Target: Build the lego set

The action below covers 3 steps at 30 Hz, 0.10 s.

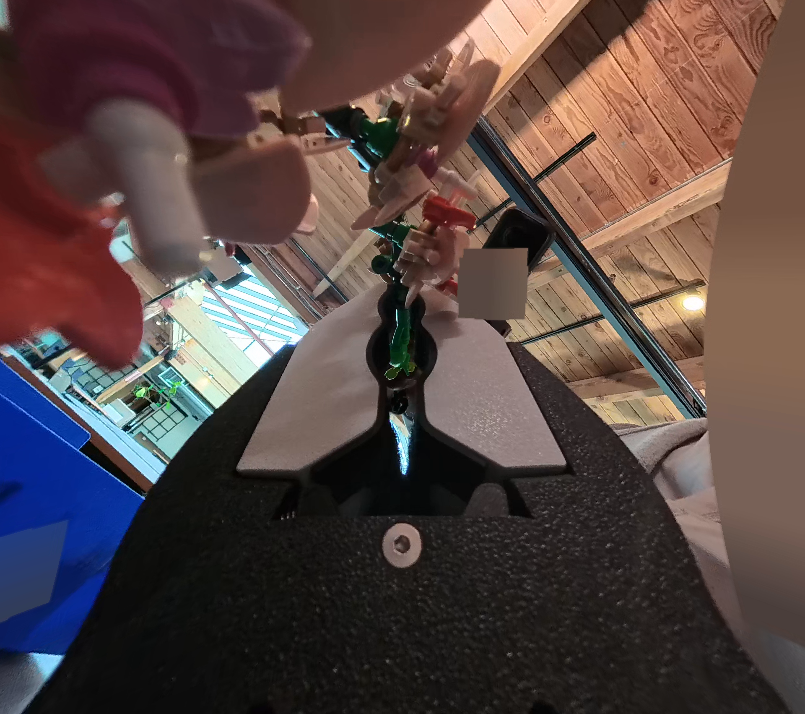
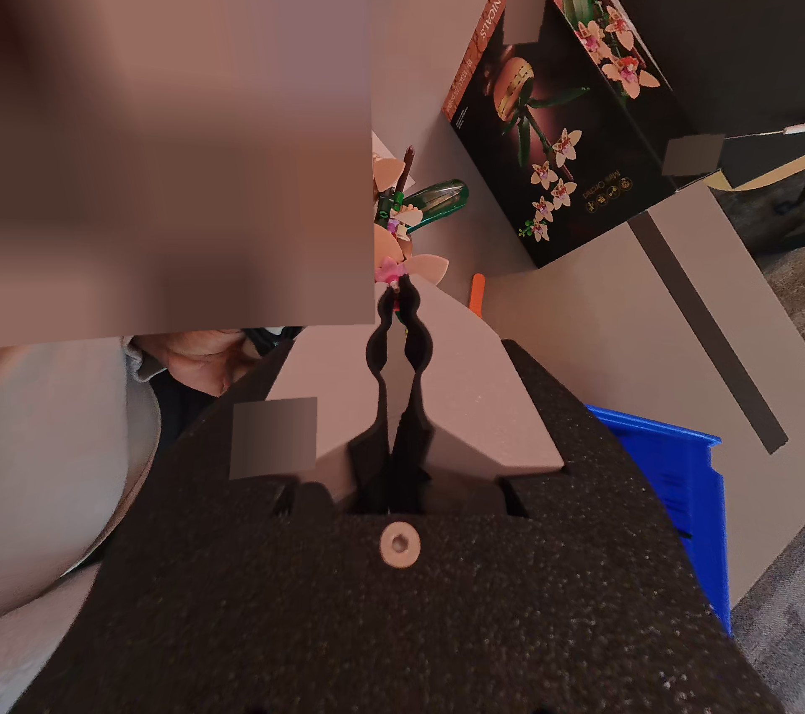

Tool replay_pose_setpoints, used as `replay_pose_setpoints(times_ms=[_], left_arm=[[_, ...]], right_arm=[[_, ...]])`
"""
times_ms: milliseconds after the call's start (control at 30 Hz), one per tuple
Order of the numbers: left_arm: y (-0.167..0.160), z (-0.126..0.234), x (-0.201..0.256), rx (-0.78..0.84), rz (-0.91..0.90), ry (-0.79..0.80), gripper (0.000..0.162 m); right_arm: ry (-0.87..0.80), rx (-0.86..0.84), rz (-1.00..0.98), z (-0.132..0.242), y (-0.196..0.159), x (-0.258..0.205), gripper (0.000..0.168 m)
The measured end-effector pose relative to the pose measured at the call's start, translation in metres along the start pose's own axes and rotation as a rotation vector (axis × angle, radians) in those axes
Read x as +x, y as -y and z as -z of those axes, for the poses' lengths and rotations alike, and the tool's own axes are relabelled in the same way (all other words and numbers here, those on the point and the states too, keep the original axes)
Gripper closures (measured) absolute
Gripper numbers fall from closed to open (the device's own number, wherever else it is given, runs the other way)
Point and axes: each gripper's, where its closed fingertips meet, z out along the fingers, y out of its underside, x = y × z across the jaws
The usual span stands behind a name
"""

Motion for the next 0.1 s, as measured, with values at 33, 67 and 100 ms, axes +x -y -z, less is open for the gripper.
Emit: replay_pose_setpoints(times_ms=[33, 67, 100], left_arm=[[-0.0005, 0.0001, -0.0003, -0.005, -0.001, 0.001, 0.157], [-0.0006, 0.0003, -0.0002, -0.005, -0.001, 0.001, 0.157], [-0.0007, 0.0004, 0.0000, -0.006, 0.000, 0.000, 0.157]], right_arm=[[0.005, -0.006, 0.001, 0.0000, -0.0002, -0.0001, 0.165], [0.009, -0.017, 0.000, -0.0001, -0.0006, -0.0002, 0.165], [0.015, -0.023, -0.001, -0.0004, -0.0004, -0.0005, 0.165]])
